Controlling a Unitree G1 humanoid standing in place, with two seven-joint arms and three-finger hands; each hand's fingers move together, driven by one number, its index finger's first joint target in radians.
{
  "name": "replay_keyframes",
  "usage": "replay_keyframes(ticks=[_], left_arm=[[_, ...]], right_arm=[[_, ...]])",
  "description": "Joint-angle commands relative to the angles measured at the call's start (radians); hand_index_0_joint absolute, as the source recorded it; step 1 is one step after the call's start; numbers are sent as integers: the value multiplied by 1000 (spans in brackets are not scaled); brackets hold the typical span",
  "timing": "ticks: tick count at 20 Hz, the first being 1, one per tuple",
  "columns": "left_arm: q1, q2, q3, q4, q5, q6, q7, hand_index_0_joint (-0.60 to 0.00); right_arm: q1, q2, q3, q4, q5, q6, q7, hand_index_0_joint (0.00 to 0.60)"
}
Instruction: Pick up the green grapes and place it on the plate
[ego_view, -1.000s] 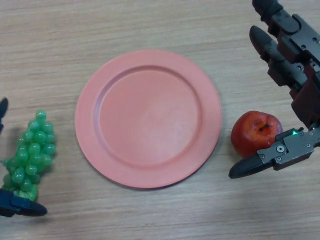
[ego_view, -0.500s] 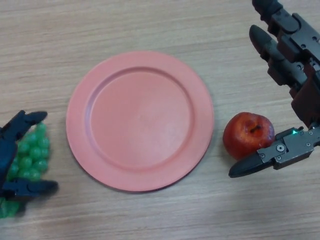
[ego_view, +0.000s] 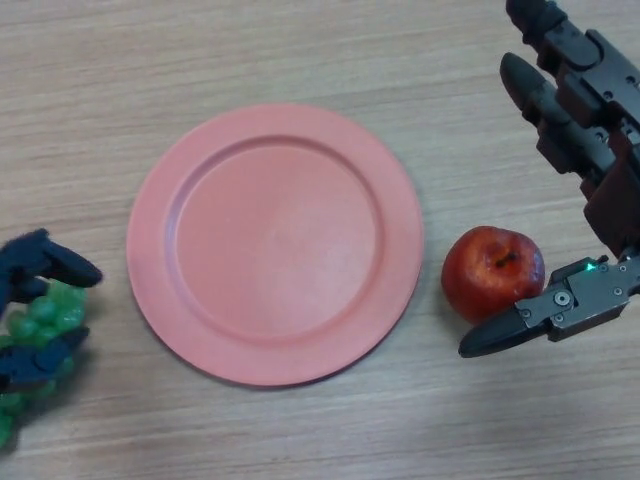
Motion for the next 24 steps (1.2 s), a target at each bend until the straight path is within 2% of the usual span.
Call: replay_keyframes(ticks=[1, 7, 11, 12, 13, 14, 15, 16, 17, 18, 20, 21, 24], left_arm=[[-26, 56, 144, -141, -46, 3, 6, -600], [-60, 51, 148, -375, -76, 164, -90, -600], [-91, 79, 176, -490, -116, 241, -155, -600], [-123, 86, 185, -577, -180, 381, -203, -600], [-138, 102, 186, -608, -197, 431, -221, -600], [-161, 138, 176, -663, -217, 498, -268, -600], [-168, 152, 173, -678, -215, 502, -290, -600], [-178, 193, 165, -714, -206, 538, -370, -600], [-193, 208, 162, -736, -207, 591, -414, -600], [-229, 239, 172, -774, -223, 689, -497, -600], [-264, 256, 166, -795, -230, 738, -526, -600], [-274, 253, 169, -797, -239, 742, -527, -600], [-305, 281, 162, -800, -251, 739, -506, -600]], right_arm=[[-17, -13, -27, -63, 26, -86, -8, 0], [-15, -10, -25, -80, 35, -66, -14, 0], [-13, -13, -35, -94, 52, -51, -20, 0], [-13, -14, -37, -100, 57, -43, -22, 0], [-12, -14, -38, -102, 60, -39, -23, 0], [-13, -16, -40, -107, 64, -31, -24, 0], [-13, -16, -41, -109, 66, -31, -24, 0], [-15, -17, -46, -114, 73, -25, -25, 0], [-16, -18, -48, -116, 76, -22, -26, 0], [-16, -19, -50, -120, 80, -21, -27, 0], [-17, -21, -56, -122, 85, -24, -28, 0], [-17, -22, -56, -121, 83, -27, -29, 0], [-16, -23, -58, -122, 83, -36, -31, 0]])
